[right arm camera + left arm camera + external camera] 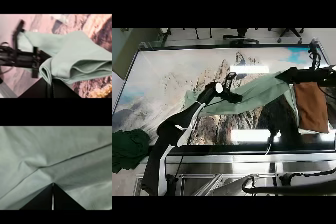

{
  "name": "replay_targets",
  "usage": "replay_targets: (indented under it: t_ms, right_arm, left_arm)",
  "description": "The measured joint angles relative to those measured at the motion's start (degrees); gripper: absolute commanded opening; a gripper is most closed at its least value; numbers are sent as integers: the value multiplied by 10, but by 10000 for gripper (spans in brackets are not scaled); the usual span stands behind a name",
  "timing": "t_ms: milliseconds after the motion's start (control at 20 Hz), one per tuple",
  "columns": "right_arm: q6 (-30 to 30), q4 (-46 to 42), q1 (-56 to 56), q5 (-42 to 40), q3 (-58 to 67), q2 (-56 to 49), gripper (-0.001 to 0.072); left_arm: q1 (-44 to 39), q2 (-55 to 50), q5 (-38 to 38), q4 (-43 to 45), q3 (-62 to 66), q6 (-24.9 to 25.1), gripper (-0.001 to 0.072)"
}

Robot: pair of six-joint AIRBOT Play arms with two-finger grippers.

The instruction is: Fold the shirts.

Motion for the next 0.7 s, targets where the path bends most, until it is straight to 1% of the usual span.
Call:
replay_targets:
  t_ms: [100, 200, 350, 550, 700]
  right_arm:
    - [13, 5, 3, 17, 23, 5, 17]
    - [24, 8, 8, 29, 35, 7, 17]
    - [34, 9, 29, 36, 43, 8, 17]
    - [47, 20, 96, 20, 46, 7, 18]
    - [45, 27, 192, -50, 47, -6, 18]
  left_arm:
    - [-10, -16, 13, -8, 19, -4, 29]
    - [-8, -21, 15, -35, 28, -6, 29]
    - [22, 9, -27, -84, 34, -3, 29]
    - [113, 118, -127, -138, 37, 21, 29]
    - [203, 224, -194, -184, 37, 43, 29]
